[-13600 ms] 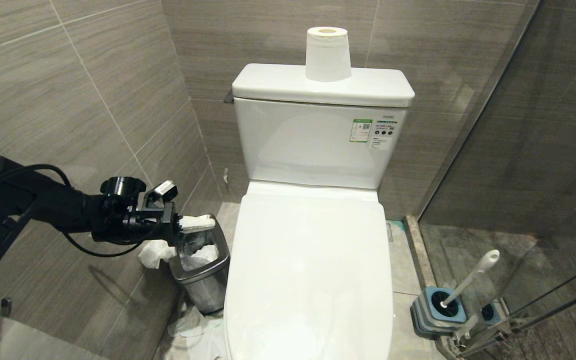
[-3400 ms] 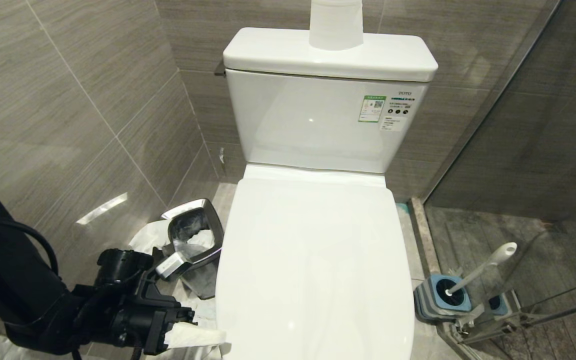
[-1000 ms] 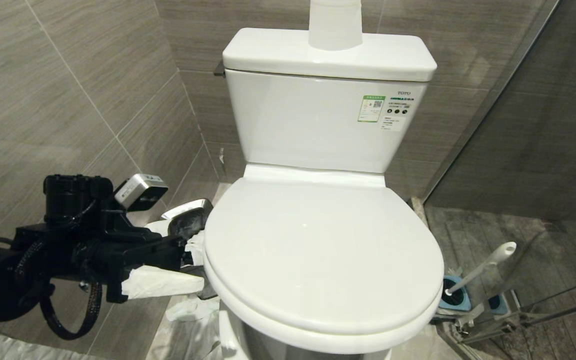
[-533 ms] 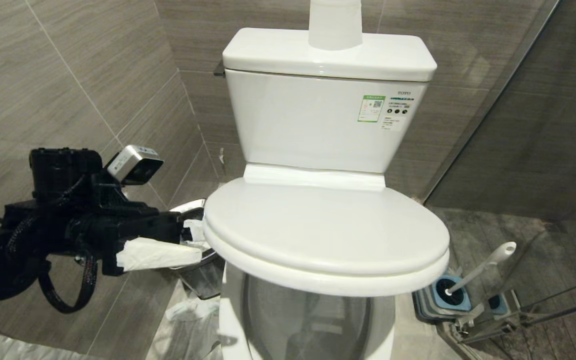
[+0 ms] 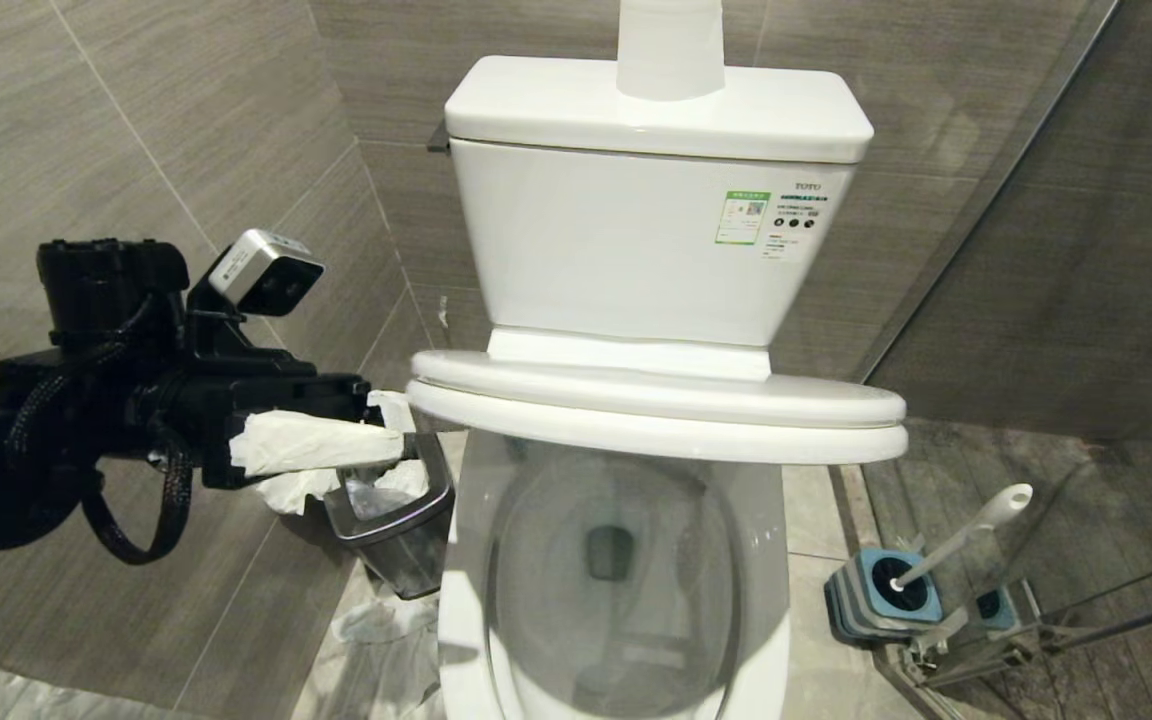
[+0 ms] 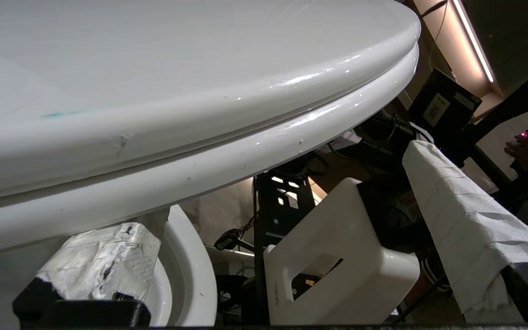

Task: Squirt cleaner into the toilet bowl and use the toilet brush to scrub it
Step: Use the left hand to lift the toilet lid slightly

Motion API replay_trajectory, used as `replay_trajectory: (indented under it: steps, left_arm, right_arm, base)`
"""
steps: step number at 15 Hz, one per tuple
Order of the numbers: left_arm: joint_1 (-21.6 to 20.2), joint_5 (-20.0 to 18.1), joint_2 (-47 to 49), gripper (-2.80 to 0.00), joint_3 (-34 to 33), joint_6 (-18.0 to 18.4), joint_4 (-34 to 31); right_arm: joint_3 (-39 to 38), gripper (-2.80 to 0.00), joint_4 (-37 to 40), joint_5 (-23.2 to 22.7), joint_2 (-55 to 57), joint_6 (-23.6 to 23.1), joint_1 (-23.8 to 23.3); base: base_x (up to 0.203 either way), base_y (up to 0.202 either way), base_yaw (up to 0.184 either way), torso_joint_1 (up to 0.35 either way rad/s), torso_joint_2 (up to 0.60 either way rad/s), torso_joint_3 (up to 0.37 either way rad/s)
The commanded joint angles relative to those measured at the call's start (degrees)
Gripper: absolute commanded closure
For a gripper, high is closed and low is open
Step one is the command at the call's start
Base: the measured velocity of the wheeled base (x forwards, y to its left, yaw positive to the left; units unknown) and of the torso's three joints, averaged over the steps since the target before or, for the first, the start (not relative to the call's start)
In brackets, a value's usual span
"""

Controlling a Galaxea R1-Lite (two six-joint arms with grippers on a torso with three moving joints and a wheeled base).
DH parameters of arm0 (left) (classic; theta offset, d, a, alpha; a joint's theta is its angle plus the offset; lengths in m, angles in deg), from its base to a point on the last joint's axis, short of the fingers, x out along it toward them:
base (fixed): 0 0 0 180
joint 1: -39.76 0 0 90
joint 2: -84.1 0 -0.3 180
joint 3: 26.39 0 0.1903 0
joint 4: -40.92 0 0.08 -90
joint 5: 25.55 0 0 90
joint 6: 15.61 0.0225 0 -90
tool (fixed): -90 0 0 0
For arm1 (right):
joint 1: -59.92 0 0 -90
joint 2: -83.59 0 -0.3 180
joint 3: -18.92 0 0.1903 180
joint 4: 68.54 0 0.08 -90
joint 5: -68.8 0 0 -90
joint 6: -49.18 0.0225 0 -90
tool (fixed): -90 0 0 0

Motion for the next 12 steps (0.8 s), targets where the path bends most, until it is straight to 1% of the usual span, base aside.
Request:
replay_trajectory:
  steps: [1,6,7,9,12]
  left_arm:
    - [0.03,-0.40,0.45,-2.80,2.42,-0.81,0.20]
    - [-0.01,-0.40,1.35,-2.80,6.94,-2.21,0.20]
    - [-0.01,-0.16,1.42,-2.80,8.05,-3.34,0.23]
    - [0.05,1.83,1.95,-2.80,10.89,-6.49,0.38]
    - [0.35,6.24,3.09,-2.80,15.24,-11.27,0.46]
  right_arm:
    - [-0.02,0.00,0.00,0.00,0.02,0.02,0.02]
    - [-0.02,0.00,0.00,0.00,0.02,0.02,0.02]
    - [-0.02,0.00,0.00,0.00,0.02,0.02,0.02]
    - [-0.02,0.00,0.00,0.00,0.02,0.02,0.02]
    - [-0.02,0.00,0.00,0.00,0.02,0.02,0.02]
  base:
    - [0.000,0.000,0.000,0.000,0.00,0.000]
    - [0.000,0.000,0.000,0.000,0.00,0.000]
    - [0.000,0.000,0.000,0.000,0.00,0.000]
    - [0.000,0.000,0.000,0.000,0.00,0.000]
    - [0.000,0.000,0.000,0.000,0.00,0.000]
